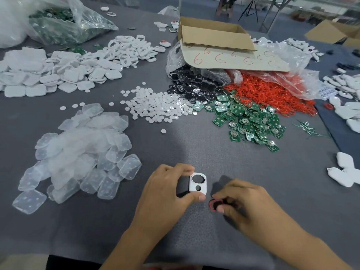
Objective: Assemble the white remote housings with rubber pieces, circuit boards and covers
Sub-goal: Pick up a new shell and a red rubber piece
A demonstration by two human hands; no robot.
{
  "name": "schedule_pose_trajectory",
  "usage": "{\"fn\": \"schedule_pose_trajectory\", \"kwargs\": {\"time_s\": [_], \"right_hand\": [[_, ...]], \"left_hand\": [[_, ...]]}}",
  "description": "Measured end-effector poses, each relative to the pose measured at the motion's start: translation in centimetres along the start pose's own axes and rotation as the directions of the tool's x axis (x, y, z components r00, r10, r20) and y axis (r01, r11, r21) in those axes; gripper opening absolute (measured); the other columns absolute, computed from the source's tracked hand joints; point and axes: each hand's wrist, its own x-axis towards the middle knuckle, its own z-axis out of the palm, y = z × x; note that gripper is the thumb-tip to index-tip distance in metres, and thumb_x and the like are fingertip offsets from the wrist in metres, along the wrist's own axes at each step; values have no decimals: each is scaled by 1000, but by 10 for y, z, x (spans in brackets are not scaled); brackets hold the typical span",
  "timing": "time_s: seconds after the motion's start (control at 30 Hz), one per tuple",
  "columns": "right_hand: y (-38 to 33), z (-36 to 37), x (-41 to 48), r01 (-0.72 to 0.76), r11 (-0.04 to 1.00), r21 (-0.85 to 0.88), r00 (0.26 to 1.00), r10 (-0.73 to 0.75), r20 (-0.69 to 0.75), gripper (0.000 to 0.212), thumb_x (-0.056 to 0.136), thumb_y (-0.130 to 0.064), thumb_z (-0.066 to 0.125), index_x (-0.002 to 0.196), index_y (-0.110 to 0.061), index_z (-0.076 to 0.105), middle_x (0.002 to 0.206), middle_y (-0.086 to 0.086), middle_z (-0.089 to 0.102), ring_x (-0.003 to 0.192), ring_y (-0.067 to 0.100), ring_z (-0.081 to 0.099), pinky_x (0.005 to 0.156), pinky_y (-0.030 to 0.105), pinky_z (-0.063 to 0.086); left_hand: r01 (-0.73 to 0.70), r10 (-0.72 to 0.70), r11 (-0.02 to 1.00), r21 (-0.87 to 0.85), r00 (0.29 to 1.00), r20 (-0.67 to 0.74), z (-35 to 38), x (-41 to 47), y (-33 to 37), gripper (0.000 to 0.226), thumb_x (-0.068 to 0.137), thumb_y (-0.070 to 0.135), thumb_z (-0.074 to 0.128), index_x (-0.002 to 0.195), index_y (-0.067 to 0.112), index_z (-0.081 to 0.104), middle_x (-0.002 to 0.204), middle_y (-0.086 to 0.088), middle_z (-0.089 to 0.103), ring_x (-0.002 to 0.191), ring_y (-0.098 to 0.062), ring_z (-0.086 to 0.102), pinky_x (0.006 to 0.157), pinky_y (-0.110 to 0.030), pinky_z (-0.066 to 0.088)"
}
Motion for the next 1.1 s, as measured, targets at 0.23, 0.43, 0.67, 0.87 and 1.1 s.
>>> {"fn": "schedule_pose_trajectory", "kwargs": {"time_s": [0.23, 0.43, 0.67, 0.87, 1.1], "right_hand": [[-6, 14, -4, -116, 977, 179, 974, 148, -174, 24, 73, -18, 88, 69, -35, 71, 73, -15, 70, 69, 5, 67, 66, 21, 50], [-13, 22, -5, -20, 980, 197, 920, 95, -381, 24, 70, -17, 89, 73, -34, 71, 72, -14, 66, 68, 6, 65, 61, 16, 48], [-17, 22, -4, 89, 953, 291, 899, 49, -435, 19, 72, -30, 88, 72, -33, 70, 72, -11, 63, 67, 11, 64, 57, 21, 50], [-20, 26, -2, 114, 953, 280, 902, 19, -432, 14, 75, -38, 81, 74, -30, 69, 73, -10, 63, 69, 8, 64, 62, 11, 46], [-30, 44, -1, 202, 969, 140, 845, -100, -525, 28, 81, -13, 84, 103, -26, 72, 104, -19, 64, 91, 2, 66, 83, 12, 49]], "left_hand": [[-178, 176, 984, -8, 975, -135, 0, -2, 5, 50, 74, 62, 75, 119, 40, 68, 136, 25, 51, 126, -6, 43, 107, -10, 28], [-388, 381, 920, -54, 918, -109, 10, -9, 11, 19, 88, 46, 76, 95, 29, 81, 112, 18, 67, 108, -9, 54, 92, -30, 47], [-211, 214, 897, -389, 976, -35, -6, -7, 15, 13, 78, 34, 85, 90, 29, 82, 91, 16, 75, 96, -19, 65, 85, -26, 50], [-159, 192, 909, -385, 980, 49, -12, -8, 17, 5, 86, 33, 77, 84, 30, 74, 80, 20, 64, 71, 1, 56, 69, -7, 36], [-43, 68, 873, -486, 997, 33, -12, -6, 15, 5, 91, 27, 74, 88, 28, 70, 83, 10, 72, 73, -7, 66, 70, -14, 47]]}}
